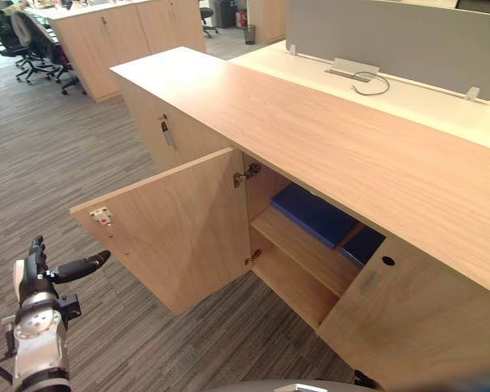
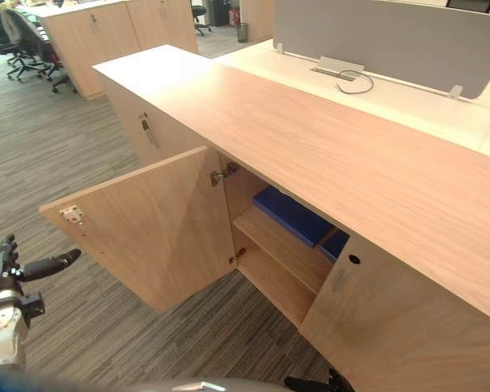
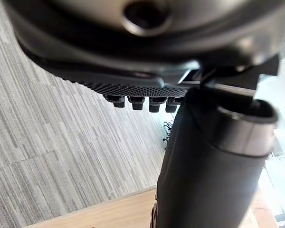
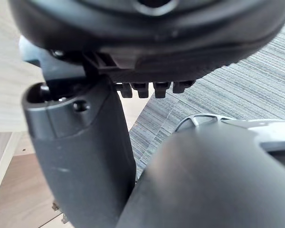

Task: Walk over to the cabinet, pick up the folder, carry it to the office cabinet, place the folder inside the office cabinet, then close the office cabinet door

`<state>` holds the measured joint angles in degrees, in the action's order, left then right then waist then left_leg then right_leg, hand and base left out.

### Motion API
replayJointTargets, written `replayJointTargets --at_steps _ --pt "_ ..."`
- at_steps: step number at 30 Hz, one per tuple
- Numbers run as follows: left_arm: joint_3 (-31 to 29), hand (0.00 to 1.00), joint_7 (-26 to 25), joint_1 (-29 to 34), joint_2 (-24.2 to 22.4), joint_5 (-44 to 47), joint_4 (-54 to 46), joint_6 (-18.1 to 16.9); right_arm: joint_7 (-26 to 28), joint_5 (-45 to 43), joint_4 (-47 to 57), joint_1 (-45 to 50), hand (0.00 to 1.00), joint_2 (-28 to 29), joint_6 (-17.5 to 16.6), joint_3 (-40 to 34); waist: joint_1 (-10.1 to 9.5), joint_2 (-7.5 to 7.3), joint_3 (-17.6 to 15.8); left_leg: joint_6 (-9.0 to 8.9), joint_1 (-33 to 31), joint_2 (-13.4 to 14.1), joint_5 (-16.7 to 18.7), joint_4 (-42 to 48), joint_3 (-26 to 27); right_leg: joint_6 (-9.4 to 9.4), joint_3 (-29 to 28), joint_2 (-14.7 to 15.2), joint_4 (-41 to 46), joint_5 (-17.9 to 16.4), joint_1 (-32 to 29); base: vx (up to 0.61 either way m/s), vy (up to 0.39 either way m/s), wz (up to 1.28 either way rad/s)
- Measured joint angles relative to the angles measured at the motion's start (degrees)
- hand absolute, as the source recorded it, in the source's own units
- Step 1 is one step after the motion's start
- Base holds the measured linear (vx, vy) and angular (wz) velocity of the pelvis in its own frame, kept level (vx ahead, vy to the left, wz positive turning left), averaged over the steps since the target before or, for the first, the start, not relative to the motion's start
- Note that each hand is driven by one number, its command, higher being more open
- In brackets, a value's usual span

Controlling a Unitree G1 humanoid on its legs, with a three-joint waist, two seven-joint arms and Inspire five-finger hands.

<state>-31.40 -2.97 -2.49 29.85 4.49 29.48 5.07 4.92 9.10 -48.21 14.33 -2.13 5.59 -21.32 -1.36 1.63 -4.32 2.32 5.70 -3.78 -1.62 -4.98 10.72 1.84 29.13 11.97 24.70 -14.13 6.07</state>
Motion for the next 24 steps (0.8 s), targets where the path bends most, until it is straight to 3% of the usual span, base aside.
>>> replayJointTargets --at_steps 5,8,18,24 --pt "3.8 1.0 1.56 -5.93 6.82 1.67 11.77 -0.07 0.03 -0.48 -0.15 -0.08 1.0 -0.03 -0.13 -0.06 0.09 -0.14 -1.19 -0.63 0.46 0.73 -0.29 -0.01 1.3 0.01 -1.25 -0.75 -0.31 0.01 -0.04 -0.06 -0.014 -0.13" --pt "6.17 1.0 3.13 -8.09 8.45 3.35 16.07 -0.1 0.06 -1.39 -0.82 -0.18 1.0 -0.03 -0.9 -0.14 0.19 -0.32 -1.68 -0.89 0.64 0.94 -0.46 -0.01 1.75 0.03 -1.62 -1.0 -0.5 0.03 -0.02 -0.05 0.004 -0.08" --pt "16.65 1.0 9.05 -10.96 8.72 15.16 23.43 -0.13 0.81 -2.78 -3.87 -1.72 1.0 0.79 -1.9 -2.45 0.72 -1.76 -3.03 -1.53 1.15 1.52 -0.86 -0.22 3.54 0.1 -3.04 -1.65 -1.21 0.07 -0.02 -0.06 0.014 -0.1" --pt "20.17 1.0 11.66 -10.3 8.77 25.02 23.64 -1.0 1.33 -3.11 -3.82 -1.86 1.0 0.46 -2.12 -4.33 0.31 -1.12 -3.98 -1.55 1.11 1.38 -0.87 -0.38 3.85 0.13 -3.11 -1.6 -1.65 0.08 0.08 -0.06 0.028 -0.01"
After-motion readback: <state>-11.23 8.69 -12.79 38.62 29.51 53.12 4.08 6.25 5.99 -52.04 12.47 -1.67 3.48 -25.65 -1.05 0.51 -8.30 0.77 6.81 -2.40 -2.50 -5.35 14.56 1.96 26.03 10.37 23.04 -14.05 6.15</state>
